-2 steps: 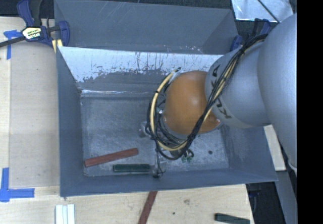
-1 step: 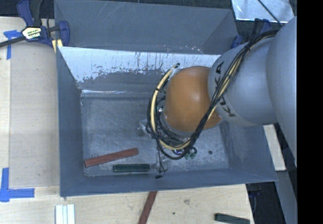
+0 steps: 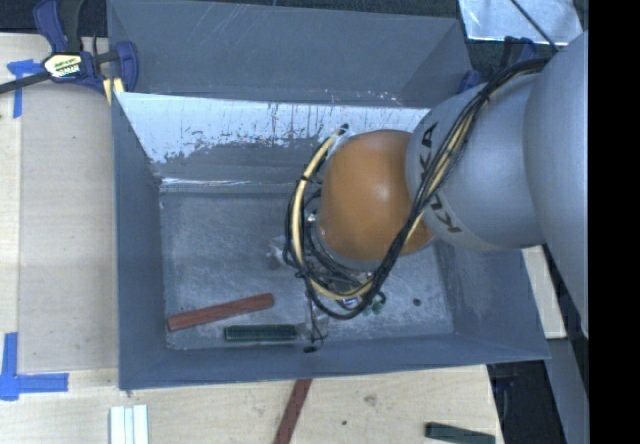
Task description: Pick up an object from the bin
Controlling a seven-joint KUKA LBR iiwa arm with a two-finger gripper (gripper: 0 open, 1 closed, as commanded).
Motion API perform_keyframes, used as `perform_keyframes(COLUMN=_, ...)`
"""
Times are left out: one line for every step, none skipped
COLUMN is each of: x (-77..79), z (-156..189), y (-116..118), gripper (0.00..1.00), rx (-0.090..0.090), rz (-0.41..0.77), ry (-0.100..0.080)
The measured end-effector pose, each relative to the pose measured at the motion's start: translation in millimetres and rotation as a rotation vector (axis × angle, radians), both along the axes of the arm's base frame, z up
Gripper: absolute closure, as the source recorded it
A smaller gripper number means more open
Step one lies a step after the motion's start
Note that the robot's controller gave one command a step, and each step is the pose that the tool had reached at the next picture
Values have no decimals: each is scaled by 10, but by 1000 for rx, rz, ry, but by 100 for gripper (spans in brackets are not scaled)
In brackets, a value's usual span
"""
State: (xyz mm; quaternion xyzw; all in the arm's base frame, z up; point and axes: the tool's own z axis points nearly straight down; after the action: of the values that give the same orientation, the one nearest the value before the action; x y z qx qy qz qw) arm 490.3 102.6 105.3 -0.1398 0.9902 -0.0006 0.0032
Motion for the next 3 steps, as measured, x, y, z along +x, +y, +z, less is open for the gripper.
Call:
perform_keyframes(x=222, z=-85, y=152, gripper=0, rx=0, rz=233, ry=3)
perform_keyframes(x=29, z=-203, y=527, gripper=100, rx=1, rz=179, ry=4)
perform_keyframes(x=28, z=-205, y=526, gripper=0, rx=1, rz=179, ry=4)
